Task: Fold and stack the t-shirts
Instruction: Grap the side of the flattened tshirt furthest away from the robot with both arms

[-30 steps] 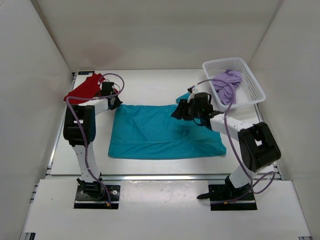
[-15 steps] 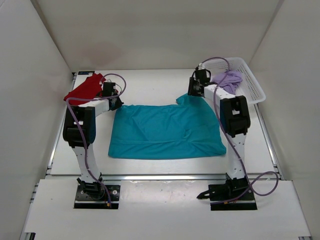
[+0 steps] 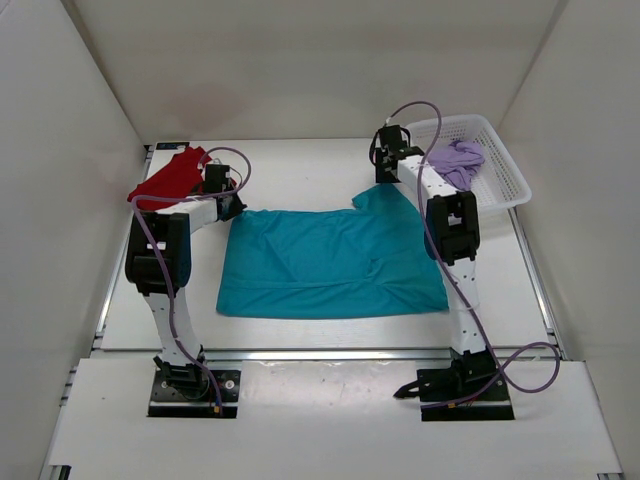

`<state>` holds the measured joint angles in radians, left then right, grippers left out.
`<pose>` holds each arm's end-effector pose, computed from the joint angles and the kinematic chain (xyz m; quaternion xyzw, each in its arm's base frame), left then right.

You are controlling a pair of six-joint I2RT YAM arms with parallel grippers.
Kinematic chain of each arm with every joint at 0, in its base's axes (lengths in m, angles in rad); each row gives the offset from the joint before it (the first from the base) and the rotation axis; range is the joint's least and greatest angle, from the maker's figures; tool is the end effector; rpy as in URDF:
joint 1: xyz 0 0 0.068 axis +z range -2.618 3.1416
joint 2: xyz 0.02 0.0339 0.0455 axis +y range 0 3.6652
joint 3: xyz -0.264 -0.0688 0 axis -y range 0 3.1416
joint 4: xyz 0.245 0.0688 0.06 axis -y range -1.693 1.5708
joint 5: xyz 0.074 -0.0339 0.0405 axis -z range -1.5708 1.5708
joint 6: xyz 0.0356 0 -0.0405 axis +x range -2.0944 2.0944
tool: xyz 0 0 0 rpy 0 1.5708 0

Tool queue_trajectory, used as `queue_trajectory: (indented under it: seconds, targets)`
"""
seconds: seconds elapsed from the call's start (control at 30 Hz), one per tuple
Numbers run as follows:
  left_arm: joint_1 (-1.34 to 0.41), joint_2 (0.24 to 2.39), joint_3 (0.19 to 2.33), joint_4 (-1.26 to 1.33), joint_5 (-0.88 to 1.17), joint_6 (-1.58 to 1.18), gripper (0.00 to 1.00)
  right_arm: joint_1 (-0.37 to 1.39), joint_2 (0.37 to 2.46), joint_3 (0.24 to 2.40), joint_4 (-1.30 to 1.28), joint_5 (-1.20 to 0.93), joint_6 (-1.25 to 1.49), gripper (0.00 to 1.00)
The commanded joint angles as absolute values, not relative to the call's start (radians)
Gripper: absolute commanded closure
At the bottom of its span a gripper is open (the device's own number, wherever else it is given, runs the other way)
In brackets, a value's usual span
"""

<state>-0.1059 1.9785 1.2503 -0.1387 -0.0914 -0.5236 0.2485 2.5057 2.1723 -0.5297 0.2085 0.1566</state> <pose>0.4163 -0.0410 0.1542 -0.2098 0.9141 -0.0658 0.3407 0.5391 0.1292 0.1641 -0.0068 0.9336 -0.0263 0.3572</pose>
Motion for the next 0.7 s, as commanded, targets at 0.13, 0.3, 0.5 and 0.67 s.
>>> queue_trajectory:
  seconds: [0.13,0.3,0.5,0.67]
  targets:
    - [-0.106,1.919,1.256,-0.138,-0.086,-0.526,1.00,0.247,2.571,2.330,-0.636,0.197,0.137,0.64]
    - [-0.101,1.921,1.259,-0.146,-0.075,-0.519,1.00,0.247,2.620,2.434,-0.690,0.187,0.124,0.69]
    - [-0.104,1.924,1.252,-0.137,-0.084,-0.517,1.00,0.250,2.674,2.550,-0.758,0.177,0.132,0.94]
    - [-0.091,1.922,1.241,-0.126,-0.074,-0.528,1.00,0.244,2.629,2.576,-0.781,0.143,0.140,1.00]
